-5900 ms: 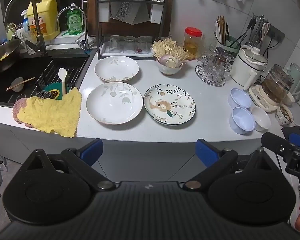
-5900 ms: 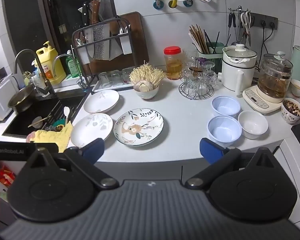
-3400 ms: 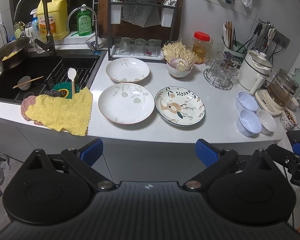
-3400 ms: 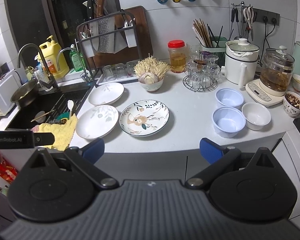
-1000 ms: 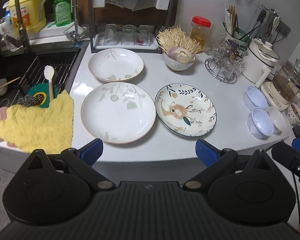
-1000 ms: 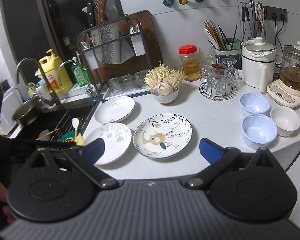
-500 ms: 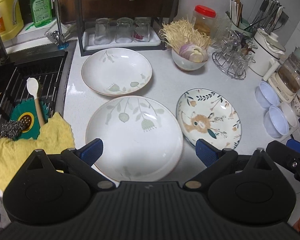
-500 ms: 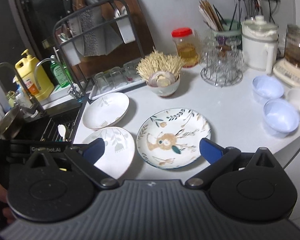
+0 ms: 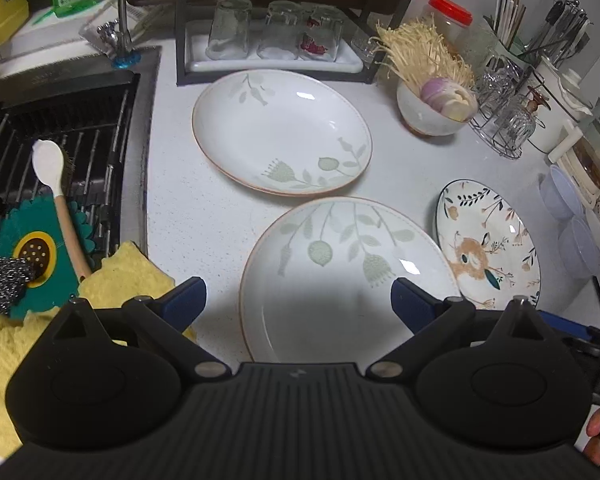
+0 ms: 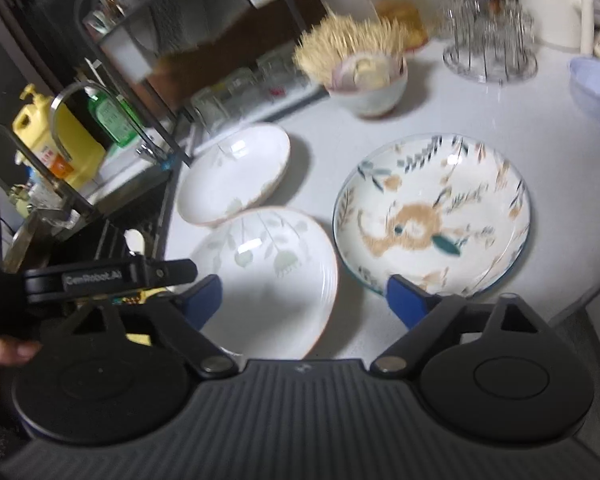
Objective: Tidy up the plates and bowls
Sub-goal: 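Move both grippers toward the rim of the white leaf-pattern plate, then close both grippers on the rim of the white leaf-pattern plate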
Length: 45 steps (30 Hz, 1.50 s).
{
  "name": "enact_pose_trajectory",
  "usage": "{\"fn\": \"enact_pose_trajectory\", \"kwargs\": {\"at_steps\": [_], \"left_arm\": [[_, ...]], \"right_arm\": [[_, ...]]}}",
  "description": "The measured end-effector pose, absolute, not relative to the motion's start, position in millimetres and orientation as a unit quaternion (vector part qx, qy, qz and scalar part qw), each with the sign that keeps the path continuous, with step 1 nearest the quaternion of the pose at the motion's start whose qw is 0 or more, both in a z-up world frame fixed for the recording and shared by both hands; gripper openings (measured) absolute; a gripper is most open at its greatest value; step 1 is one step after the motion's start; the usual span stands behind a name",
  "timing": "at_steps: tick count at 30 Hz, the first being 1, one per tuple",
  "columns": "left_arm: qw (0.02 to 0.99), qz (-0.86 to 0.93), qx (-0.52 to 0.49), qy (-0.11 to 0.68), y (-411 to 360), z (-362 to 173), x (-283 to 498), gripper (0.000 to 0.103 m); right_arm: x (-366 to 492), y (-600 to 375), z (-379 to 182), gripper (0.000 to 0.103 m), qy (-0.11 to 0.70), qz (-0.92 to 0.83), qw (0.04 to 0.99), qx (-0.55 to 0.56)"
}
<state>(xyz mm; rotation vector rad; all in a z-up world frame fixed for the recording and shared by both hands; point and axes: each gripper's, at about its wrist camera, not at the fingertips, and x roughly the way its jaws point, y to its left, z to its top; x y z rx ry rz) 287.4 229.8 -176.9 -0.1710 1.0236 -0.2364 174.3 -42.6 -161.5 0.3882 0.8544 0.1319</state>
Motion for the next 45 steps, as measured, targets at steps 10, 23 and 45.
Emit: {"fn": "enact_pose_trajectory", "kwargs": {"at_steps": [10, 23, 45], "left_arm": [[0.855, -0.140, -0.081, 0.492, 239.9, -201.3, 306.8, 0.090], [0.850, -0.140, -0.094, 0.500, 247.0, -221.4, 328.8, 0.033], [0.826, -0.175, -0.106, 0.525, 250.4, -187.2, 326.2, 0.028]], "right_arm": [[192.9, -29.8, -197.3, 0.076, 0.450, 0.017, 0.869, 0.207], [211.5, -27.6, -212.8, 0.024, 0.468, 0.000, 0.859, 0.207], [209.2, -31.3, -182.6, 0.022, 0.498, 0.004, 0.840, 0.216]]}}
